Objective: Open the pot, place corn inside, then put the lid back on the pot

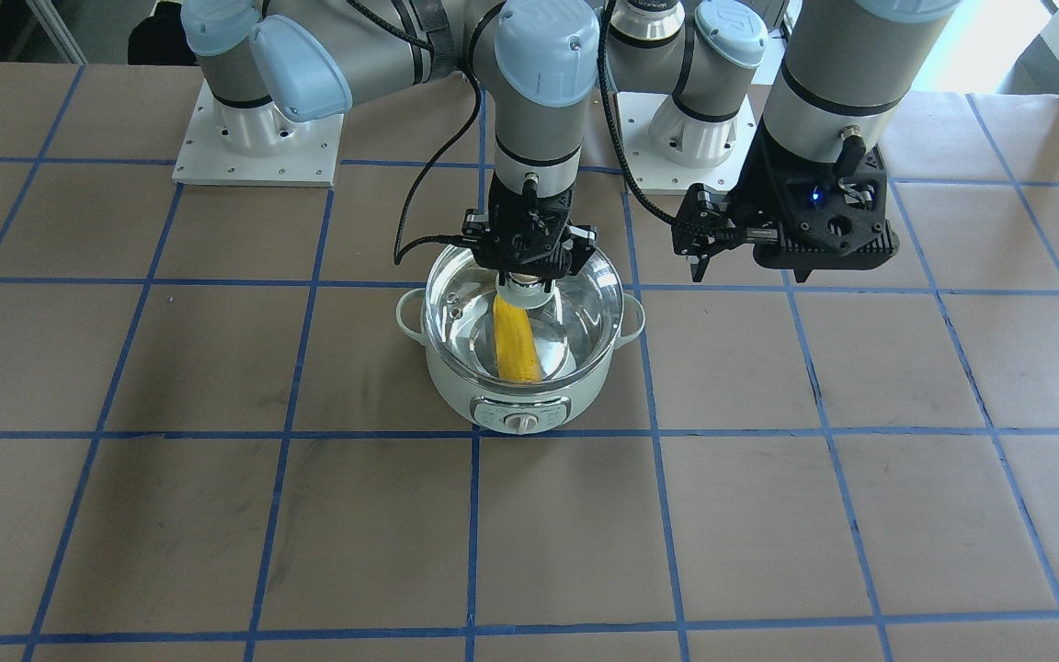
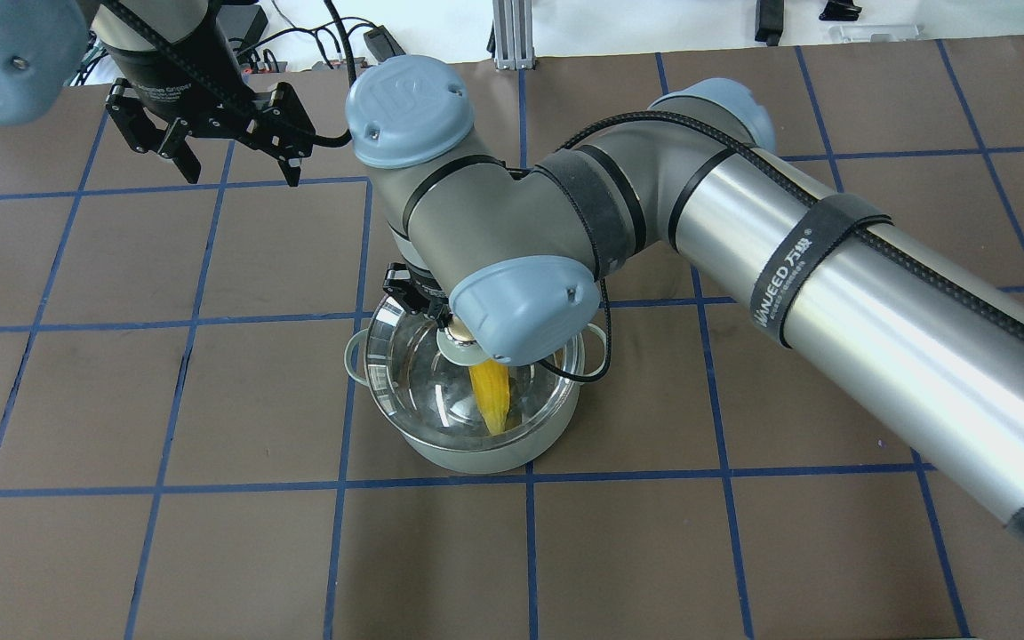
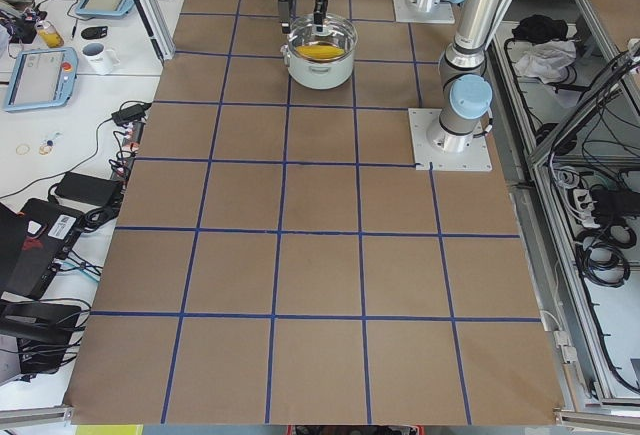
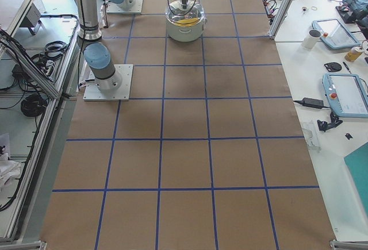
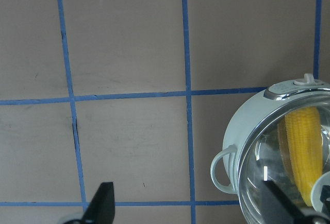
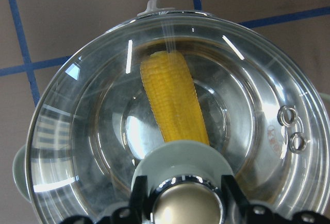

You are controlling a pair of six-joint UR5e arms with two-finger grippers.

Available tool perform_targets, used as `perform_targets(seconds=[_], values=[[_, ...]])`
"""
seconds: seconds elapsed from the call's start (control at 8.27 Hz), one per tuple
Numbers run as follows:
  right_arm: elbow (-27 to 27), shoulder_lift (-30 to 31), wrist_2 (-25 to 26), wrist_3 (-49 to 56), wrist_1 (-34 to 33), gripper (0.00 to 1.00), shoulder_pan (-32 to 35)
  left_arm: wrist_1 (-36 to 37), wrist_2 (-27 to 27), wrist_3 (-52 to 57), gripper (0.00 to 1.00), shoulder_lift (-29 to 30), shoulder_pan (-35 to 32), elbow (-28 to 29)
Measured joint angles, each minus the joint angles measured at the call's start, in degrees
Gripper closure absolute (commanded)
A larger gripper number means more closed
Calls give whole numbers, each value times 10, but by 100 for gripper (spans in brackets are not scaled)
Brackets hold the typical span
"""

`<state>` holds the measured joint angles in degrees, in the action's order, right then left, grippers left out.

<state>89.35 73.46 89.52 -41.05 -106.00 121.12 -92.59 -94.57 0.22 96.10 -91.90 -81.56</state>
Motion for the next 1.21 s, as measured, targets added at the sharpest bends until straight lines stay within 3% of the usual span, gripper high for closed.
perform_targets(seconds=[0.73, 1.21], values=[[0, -8, -1, 0, -1, 89, -1, -12, -1, 22, 0, -9, 27, -6], [0, -8, 7, 0, -6, 77, -3, -13, -2, 24, 0, -11, 29, -8]])
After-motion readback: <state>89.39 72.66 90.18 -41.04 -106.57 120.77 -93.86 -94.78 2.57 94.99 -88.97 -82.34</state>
